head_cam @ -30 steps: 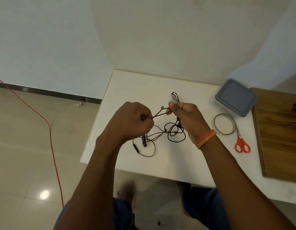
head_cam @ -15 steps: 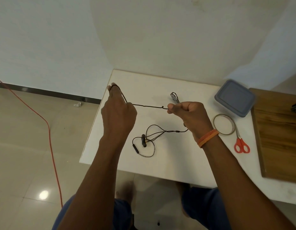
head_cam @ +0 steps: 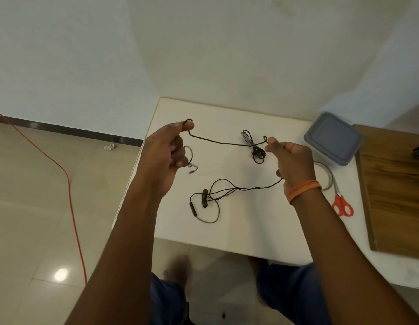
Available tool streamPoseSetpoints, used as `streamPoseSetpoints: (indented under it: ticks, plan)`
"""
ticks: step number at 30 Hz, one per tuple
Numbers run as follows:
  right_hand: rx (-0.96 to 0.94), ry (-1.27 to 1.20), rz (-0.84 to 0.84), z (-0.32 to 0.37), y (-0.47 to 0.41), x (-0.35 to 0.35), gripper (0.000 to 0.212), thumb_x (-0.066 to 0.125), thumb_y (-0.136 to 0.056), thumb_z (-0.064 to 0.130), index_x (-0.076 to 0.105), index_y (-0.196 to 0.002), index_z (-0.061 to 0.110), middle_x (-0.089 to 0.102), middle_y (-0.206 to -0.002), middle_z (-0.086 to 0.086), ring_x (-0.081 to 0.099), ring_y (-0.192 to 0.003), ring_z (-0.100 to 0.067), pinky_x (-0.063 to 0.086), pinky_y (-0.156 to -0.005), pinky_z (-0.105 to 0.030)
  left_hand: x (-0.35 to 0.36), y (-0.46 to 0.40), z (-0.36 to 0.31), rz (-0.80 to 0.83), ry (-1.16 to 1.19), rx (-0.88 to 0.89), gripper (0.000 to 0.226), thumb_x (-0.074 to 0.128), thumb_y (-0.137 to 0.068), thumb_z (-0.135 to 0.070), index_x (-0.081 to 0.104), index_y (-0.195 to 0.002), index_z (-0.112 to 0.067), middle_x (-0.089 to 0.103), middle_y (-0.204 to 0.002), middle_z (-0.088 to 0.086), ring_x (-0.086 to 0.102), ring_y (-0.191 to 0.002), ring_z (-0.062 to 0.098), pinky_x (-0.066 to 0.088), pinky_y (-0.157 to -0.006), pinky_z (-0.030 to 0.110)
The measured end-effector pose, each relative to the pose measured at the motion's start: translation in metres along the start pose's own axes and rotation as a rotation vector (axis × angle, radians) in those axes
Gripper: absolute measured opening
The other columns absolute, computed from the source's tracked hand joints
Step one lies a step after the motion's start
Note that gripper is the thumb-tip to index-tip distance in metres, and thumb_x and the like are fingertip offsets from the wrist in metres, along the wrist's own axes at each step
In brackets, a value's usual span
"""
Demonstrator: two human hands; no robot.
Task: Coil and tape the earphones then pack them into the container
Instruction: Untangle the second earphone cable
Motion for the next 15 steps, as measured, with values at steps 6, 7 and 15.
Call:
streamPoseSetpoints:
  ticks: [6,7,15]
  plan:
    - [0.014,-0.108,-0.165,-0.004,-0.011,-0.022,0.030,0.058,-0.095,0.031,0.064,-0.067,0.022,0.038,-0.043,0.014,0.034,-0.050,-0.011,0.032,-0.052,-0.024,0.015,0.002,0.001,0.018,-1.191,0.308,0.016,0.056,-0.094,-0.027,0.071,-0.088,-0.028,0.063,-0.070,-0.014,0.058,-0.070,0.005,0.044,-0.073,0.032]
    - [0.011,-0.114,-0.173,-0.004,-0.012,-0.024,0.031,0.058,-0.095,0.031,0.064,-0.067,0.022,0.040,-0.048,0.011,0.034,-0.050,-0.011,0.031,-0.052,-0.024,0.015,0.001,0.004,-0.021,-1.301,0.347,0.017,0.053,-0.097,-0.026,0.069,-0.092,-0.029,0.064,-0.081,-0.012,0.059,-0.083,0.012,0.041,-0.080,0.036]
    - [-0.149,-0.054,0.003,0.013,-0.006,0.000,0.020,0.060,-0.095,0.023,0.070,-0.079,0.016,0.063,-0.075,0.003,0.054,-0.064,0.006,0.041,-0.061,-0.007,0.020,-0.001,0.009,-0.211,-1.331,0.422,0.070,0.044,-0.082,0.013,0.046,-0.142,-0.023,0.050,-0.133,0.003,0.048,-0.108,0.027,0.028,-0.082,0.036]
Point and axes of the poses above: each hand's wrist, its own y-axis away from the middle knuckle, its own x-axis out of the palm, z = x × y, the point moved 9 cm from there along -y, towards the middle knuckle
